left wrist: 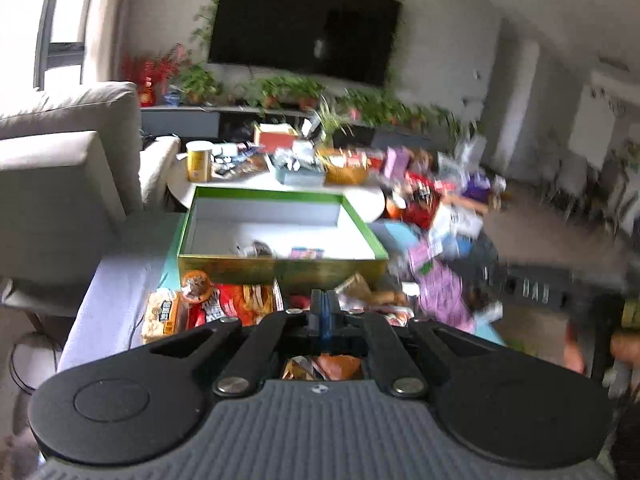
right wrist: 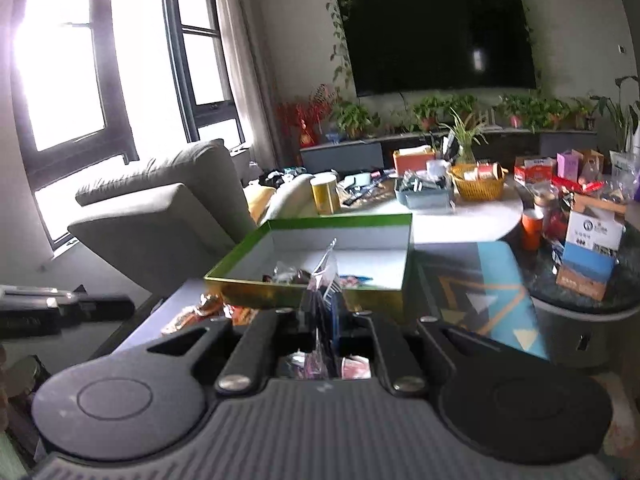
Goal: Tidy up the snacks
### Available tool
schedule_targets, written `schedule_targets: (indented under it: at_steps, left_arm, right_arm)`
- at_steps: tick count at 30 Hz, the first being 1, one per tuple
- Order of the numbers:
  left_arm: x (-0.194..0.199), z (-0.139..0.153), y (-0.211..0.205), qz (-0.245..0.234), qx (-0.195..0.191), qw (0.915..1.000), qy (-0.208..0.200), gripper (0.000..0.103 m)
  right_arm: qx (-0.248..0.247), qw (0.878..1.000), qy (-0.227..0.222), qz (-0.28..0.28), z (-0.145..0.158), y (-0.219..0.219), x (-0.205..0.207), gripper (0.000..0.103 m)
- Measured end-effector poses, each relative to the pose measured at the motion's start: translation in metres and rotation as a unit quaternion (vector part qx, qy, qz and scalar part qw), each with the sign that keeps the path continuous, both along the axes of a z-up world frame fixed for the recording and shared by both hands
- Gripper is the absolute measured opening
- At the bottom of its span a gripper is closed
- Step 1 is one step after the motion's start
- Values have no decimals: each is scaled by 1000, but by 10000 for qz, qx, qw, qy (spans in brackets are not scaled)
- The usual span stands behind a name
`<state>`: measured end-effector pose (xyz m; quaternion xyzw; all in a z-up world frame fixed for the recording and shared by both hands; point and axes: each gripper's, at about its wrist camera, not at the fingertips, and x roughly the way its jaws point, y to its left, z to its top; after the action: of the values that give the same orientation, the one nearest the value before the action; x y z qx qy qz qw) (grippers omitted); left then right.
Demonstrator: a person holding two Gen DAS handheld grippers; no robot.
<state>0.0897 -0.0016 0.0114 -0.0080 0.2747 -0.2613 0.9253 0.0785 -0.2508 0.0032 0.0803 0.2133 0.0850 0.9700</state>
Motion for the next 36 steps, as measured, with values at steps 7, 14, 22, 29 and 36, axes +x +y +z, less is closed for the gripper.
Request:
schedule_targets:
  at_steps: [7, 14, 22, 29, 36]
  left_arm:
    - [8, -76, -30, -1216, 1802, 9756, 304, 35]
    - [20, -100, -44, -1537, 2319, 9592, 509, 35]
    - [36, -102, -34, -1369, 1901, 9670, 1004, 50]
    - [27, -97, -37, -1236, 1651, 9743, 910, 51]
    - [33, -104, -38, -1337, 1793, 9662, 1280, 68]
  right_arm:
    - [-6, 9999, 120, 54, -9, 0, 3, 62]
    - [1, 9998, 207, 81, -12, 2, 7, 62]
    - [-17, 9995, 243, 181, -15, 9, 10, 62]
    - [-36, 9995, 249, 202, -14, 11, 10, 62]
    - [-23, 9995, 225, 215, -13, 13, 5, 62]
